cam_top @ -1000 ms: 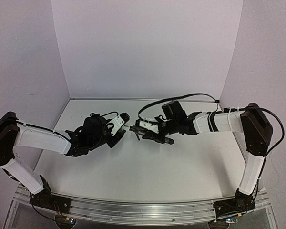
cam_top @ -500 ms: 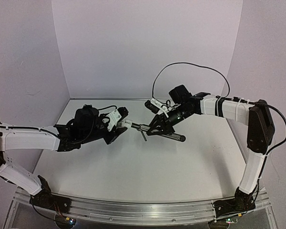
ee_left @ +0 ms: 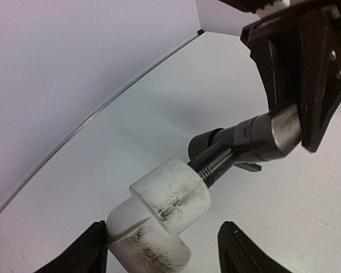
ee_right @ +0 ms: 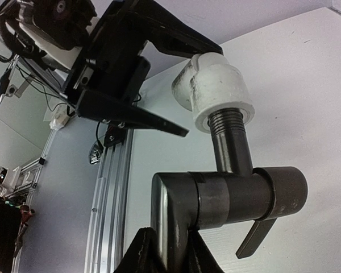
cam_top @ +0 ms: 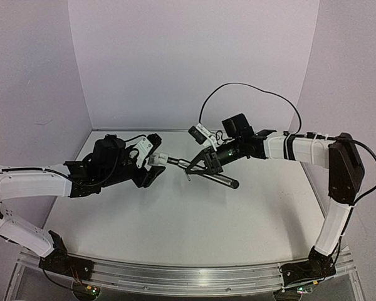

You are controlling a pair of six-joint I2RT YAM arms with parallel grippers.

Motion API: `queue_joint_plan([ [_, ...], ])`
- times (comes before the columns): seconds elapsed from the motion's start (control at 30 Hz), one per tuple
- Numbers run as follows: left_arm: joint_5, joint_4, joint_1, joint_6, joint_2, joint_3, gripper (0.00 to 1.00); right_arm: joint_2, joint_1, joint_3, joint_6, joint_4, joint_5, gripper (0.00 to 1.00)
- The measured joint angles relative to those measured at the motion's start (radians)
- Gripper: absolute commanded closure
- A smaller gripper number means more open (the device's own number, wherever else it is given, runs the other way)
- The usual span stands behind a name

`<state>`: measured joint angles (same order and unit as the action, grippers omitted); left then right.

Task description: Install the water faucets

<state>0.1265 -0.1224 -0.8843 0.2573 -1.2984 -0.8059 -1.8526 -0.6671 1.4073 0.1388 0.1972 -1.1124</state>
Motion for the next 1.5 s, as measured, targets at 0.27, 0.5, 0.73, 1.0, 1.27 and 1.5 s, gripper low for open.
queue_joint_plan([
  [0.27,-0.019,0.053,-0.001,-0.230,0.070,-0.030,0.00,0.000,-0.006,-0.004,-0.057,-0.076,0.096,1.00],
  [0.5,-0.005,0.225,0.034,-0.525,0.110,-0.141,0.03,0.000,-0.005,-0.036,-0.002,-0.098,0.163,1.00],
  [0.73,-0.292,0.351,0.313,-0.999,0.038,-0.287,0.18,0.033,-0.015,-0.135,0.227,-0.100,0.346,1.00],
  [1.0,-0.716,0.272,0.473,-1.522,-0.151,-0.286,0.14,0.094,-0.169,-0.204,0.618,-0.189,0.787,1.00],
  [1.27,-0.875,0.084,0.472,-1.886,-0.234,-0.191,0.12,0.095,-0.283,-0.291,0.882,-0.375,1.050,1.00],
  [1.5,-0.857,0.057,0.473,-2.034,-0.233,-0.115,0.09,0.093,-0.311,-0.315,1.028,-0.553,1.244,1.00],
])
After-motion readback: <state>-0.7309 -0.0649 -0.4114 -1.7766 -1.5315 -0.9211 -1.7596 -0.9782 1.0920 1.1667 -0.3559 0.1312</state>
